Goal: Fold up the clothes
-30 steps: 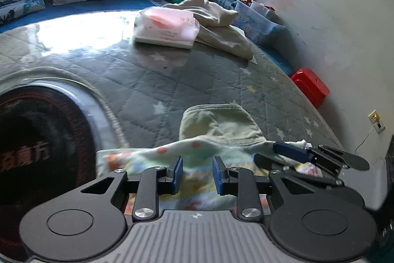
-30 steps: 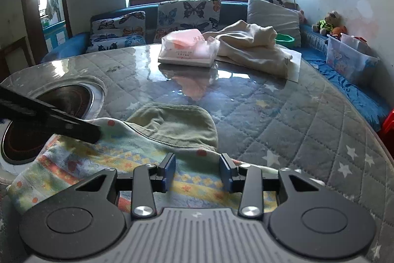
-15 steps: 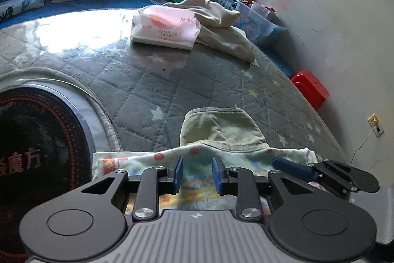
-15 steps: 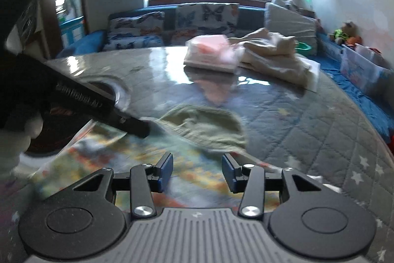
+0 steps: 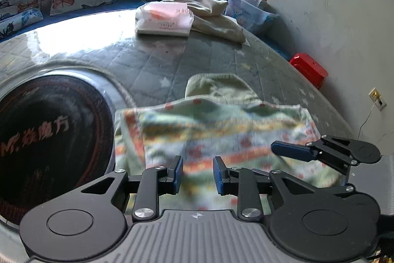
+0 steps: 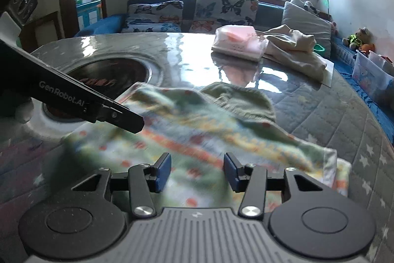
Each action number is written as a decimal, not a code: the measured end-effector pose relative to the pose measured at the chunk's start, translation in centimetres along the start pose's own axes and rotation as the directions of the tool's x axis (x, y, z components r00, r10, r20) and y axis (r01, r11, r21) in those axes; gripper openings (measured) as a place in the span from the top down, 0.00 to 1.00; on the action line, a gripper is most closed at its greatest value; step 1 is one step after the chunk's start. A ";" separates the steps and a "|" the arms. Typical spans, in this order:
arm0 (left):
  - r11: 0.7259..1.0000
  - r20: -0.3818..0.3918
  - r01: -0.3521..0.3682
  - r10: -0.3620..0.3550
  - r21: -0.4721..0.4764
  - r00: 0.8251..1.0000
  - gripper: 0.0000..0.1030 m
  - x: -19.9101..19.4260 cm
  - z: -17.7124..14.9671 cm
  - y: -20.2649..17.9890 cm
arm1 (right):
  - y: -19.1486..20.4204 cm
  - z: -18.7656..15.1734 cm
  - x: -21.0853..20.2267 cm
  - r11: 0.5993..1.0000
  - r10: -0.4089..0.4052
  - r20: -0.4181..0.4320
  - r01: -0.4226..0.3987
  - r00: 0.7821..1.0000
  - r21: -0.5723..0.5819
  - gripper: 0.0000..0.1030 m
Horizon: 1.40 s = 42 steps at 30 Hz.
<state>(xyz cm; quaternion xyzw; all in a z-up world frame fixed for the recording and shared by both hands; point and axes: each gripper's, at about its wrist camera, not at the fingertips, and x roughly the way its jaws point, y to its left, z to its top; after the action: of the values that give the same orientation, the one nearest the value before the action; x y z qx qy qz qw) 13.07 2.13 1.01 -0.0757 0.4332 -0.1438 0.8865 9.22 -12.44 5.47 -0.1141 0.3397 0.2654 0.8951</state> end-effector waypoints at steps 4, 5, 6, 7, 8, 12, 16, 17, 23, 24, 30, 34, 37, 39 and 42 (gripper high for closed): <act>1.000 0.016 -0.010 0.010 0.021 1.000 0.71 -1.2 -1.6 -0.3 | 0.9 -1.0 -1.4 1.000 0.002 0.006 -0.002 1.000 -0.011 0.52; 1.000 0.019 -0.015 0.014 0.022 1.000 0.70 -1.4 -2.0 -0.3 | 1.0 -1.2 -1.8 1.000 0.002 0.007 -0.002 1.000 -0.012 0.52; 1.000 0.021 -0.020 0.019 0.022 1.000 0.70 -1.6 -2.3 -0.3 | 1.0 -1.5 -2.1 1.000 0.001 0.010 -0.001 1.000 -0.009 0.52; 0.999 0.023 -0.025 0.025 0.022 0.999 0.70 -1.8 -2.6 -0.3 | 0.9 -1.8 -2.4 1.000 -0.002 0.013 0.002 1.000 0.001 0.52; 1.000 0.025 -0.025 0.024 0.018 0.999 0.70 -2.0 -2.8 -0.1 | 0.8 -2.0 -2.7 1.000 -0.003 0.015 0.002 1.000 0.010 0.52; 1.000 0.033 -0.024 0.024 -0.007 0.999 0.68 -2.7 -3.6 0.4 | 0.1 -2.9 -3.7 0.999 -0.016 0.016 0.015 1.000 0.051 0.51; 0.999 0.039 -0.030 0.030 -0.020 0.999 0.66 -3.3 -4.1 0.5 | -0.8 -3.9 -4.4 0.995 -0.039 0.008 0.038 0.999 0.088 0.51; 0.999 0.040 -0.030 0.031 -0.026 0.999 0.65 -3.5 -4.2 0.6 | -1.0 -4.1 -4.5 0.994 -0.045 0.005 0.045 0.999 0.096 0.51; 0.997 0.041 -0.042 0.045 -0.061 0.998 0.57 -4.3 -4.6 0.7 | -1.9 -4.9 -5.1 0.989 -0.074 -0.011 0.075 0.997 0.130 0.51; 0.997 0.041 -0.048 0.051 -0.066 0.998 0.55 -4.5 -4.8 0.7 | -2.0 -5.0 -5.1 0.988 -0.078 -0.014 0.079 0.997 0.132 0.50; 0.992 0.035 -0.091 0.095 -0.091 0.995 0.33 -5.3 -5.5 0.9 | -1.5 -3.9 -5.5 0.990 -0.064 0.031 0.060 0.997 0.130 0.33; 0.986 0.043 -0.124 0.129 -0.107 0.991 0.18 -5.9 -6.0 1.3 | -0.5 -3.1 -5.2 0.993 -0.043 0.047 0.038 0.998 0.109 0.19; 0.982 0.052 -0.152 0.158 -0.110 0.986 0.10 -6.5 -6.3 1.4 | 0.2 -2.6 -5.0 0.995 -0.032 0.054 0.026 0.998 0.095 0.08; 0.980 0.055 -0.163 0.169 -0.113 0.984 0.07 -6.7 -6.5 1.5 | 0.6 -2.3 -4.9 0.996 -0.028 0.060 0.023 0.998 0.082 0.02; 0.977 0.055 -0.179 0.187 -0.117 0.981 0.03 -6.9 -6.8 1.7 | 1.3 -1.9 -4.8 0.998 -0.023 0.066 0.018 0.998 0.063 0.00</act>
<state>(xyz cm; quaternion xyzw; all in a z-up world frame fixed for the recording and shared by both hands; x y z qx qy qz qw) 3.98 5.89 1.56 -0.0893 0.4163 -0.0346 0.9042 4.46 -14.04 7.20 -0.0807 0.3165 0.2491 0.9117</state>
